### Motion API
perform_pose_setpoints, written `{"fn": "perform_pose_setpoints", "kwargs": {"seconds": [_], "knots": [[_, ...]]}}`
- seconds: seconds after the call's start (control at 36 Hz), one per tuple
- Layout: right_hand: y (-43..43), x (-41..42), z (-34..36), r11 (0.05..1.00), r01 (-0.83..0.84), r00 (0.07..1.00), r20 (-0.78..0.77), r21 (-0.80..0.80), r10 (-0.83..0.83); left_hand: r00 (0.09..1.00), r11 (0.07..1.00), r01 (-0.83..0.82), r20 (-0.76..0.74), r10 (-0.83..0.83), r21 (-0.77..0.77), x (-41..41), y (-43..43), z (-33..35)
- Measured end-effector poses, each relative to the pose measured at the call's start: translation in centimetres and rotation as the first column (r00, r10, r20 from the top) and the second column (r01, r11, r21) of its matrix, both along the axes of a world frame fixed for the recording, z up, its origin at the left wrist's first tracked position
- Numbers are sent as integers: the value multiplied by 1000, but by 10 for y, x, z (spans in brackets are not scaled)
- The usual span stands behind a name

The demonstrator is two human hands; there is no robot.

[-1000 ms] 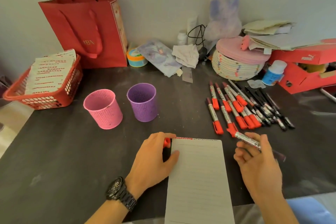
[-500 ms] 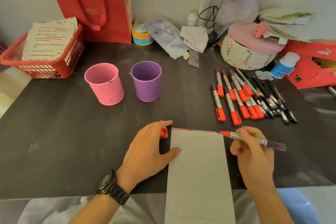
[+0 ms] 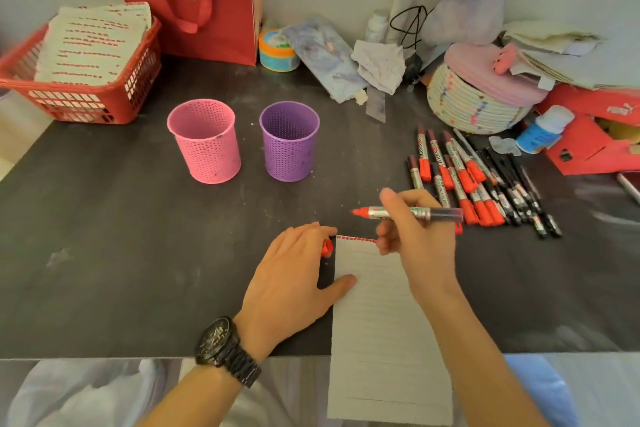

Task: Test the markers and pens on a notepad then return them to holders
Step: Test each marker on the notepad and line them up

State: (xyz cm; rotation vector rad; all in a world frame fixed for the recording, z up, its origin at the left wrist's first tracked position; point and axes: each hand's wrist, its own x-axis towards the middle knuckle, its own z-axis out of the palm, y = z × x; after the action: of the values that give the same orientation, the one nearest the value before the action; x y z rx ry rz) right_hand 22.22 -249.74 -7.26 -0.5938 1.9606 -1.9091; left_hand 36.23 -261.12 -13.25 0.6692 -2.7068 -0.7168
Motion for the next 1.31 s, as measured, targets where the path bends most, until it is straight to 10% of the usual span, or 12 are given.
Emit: {"fn": "perform_pose_setpoints", "kwargs": {"seconds": [1.31], "knots": [[-20, 4, -41, 964, 110, 961, -273, 244, -41, 967, 967, -252, -48, 251, -39, -6, 9, 2]]}}
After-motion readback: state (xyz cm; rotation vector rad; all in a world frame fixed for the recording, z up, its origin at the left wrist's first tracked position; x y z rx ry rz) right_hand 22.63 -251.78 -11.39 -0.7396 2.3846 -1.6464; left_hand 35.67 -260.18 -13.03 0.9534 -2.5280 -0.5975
